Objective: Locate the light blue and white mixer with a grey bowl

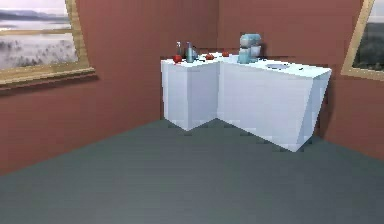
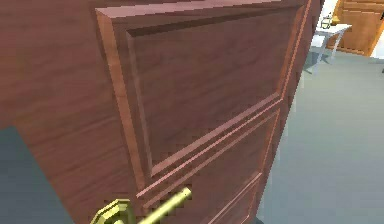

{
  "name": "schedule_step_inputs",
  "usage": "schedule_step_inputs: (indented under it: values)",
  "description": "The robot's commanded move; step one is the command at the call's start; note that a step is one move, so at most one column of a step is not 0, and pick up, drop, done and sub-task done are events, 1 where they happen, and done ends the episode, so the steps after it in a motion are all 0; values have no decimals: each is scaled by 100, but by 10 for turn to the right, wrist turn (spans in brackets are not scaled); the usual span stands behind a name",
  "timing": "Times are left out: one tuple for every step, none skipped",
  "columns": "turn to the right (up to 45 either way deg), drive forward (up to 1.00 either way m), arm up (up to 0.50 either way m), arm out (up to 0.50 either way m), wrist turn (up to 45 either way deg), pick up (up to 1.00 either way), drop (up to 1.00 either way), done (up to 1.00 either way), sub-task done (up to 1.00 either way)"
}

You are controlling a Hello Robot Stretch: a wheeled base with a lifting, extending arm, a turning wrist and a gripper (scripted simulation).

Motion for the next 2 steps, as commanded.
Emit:
schedule_step_inputs:
  values:
    - [30, 0, 0, 0, 0, 0, 0, 0, 0]
    - [-450, 0, 0, 0, 0, 0, 0, 0, 0]
